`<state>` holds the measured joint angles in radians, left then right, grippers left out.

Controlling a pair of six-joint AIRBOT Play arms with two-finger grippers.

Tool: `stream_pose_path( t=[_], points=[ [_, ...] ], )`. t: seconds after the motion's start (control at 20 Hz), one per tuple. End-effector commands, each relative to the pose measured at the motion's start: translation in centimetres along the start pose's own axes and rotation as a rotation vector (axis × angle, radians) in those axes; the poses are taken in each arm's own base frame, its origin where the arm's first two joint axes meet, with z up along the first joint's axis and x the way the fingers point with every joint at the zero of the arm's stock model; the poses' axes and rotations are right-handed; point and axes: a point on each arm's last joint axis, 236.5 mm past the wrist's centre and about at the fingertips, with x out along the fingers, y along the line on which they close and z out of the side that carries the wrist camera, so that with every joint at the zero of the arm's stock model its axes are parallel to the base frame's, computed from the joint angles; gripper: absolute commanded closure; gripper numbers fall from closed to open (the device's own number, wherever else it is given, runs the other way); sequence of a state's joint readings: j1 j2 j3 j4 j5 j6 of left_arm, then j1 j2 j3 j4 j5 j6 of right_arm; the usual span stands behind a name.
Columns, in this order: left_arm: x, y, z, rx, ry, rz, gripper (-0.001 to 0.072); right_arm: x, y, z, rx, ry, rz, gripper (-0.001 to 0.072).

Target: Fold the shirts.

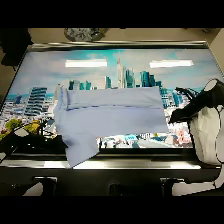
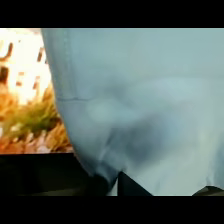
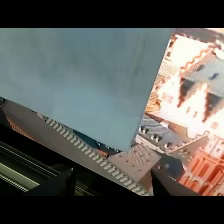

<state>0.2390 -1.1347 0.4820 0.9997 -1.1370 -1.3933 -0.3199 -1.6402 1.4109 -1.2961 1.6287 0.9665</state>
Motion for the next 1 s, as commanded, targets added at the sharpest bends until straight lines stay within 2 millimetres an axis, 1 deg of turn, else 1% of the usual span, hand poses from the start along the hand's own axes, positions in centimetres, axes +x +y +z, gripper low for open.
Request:
stream_pose_path(
  t=[0.0, 0.1, 0.2, 0.3, 0.35, 0.45, 0.55, 0.6, 0.65, 0.7, 0.8, 0.95],
  points=[
    [0.5, 0.8, 1.5, -0.04, -0.079, 0.032, 0.0672, 2.9, -0.3, -0.2, 0.054, -0.013, 0.019, 0.0142],
    [0.5, 0.8, 1.9, -0.048, -0.093, 0.034, 0.0679, 4.6, -0.5, -0.3, 0.074, -0.024, 0.025, 0.0158],
    [0.4, 0.8, 1.9, -0.045, -0.098, 0.034, 0.0679, 5.9, -1.1, -0.2, 0.099, -0.042, 0.008, 0.0159],
    [0.4, 0.8, 2.2, -0.045, -0.107, 0.035, 0.0679, 7.1, -0.8, 0.0, 0.125, -0.048, 0.039, 0.0161],
    [0.4, 0.9, 2.3, -0.045, -0.113, 0.036, 0.0679, 7.6, -0.5, 0.1, 0.134, -0.051, 0.06, 0.0185],
    [0.4, 0.9, 2.5, -0.045, -0.12, 0.037, 0.0679, 8.2, -0.4, 0.8, 0.149, -0.074, 0.079, 0.0314],
    [0.2, 0.8, 2.7, -0.029, -0.126, 0.037, 0.0679, 8.0, -0.1, 1.2, 0.153, -0.092, 0.093, 0.0657],
    [-0.3, 0.5, 3.2, -0.019, -0.141, 0.035, 0.068, 7.8, 0.1, 1.3, 0.13, -0.099, 0.096, 0.0665],
    [-1.1, -0.1, 4.2, -0.003, -0.172, 0.03, 0.0681, 7.3, 0.3, 1.5, 0.09, -0.115, 0.091, 0.0665],
    [-2.4, -0.9, 5.4, 0.021, -0.216, 0.023, 0.0681, 6.5, 0.4, 1.7, 0.053, -0.136, 0.073, 0.0666],
    [-6.4, -3.5, 8.0, 0.09, -0.338, 0.003, 0.0681, 4.1, 0.4, 2.8, 0.0, -0.207, 0.022, 0.0667],
    [-13.3, -7.8, 11.6, 0.19, -0.531, -0.025, 0.0683, -0.8, 0.9, 6.0, -0.05, -0.335, -0.038, 0.0668]
  ],
)
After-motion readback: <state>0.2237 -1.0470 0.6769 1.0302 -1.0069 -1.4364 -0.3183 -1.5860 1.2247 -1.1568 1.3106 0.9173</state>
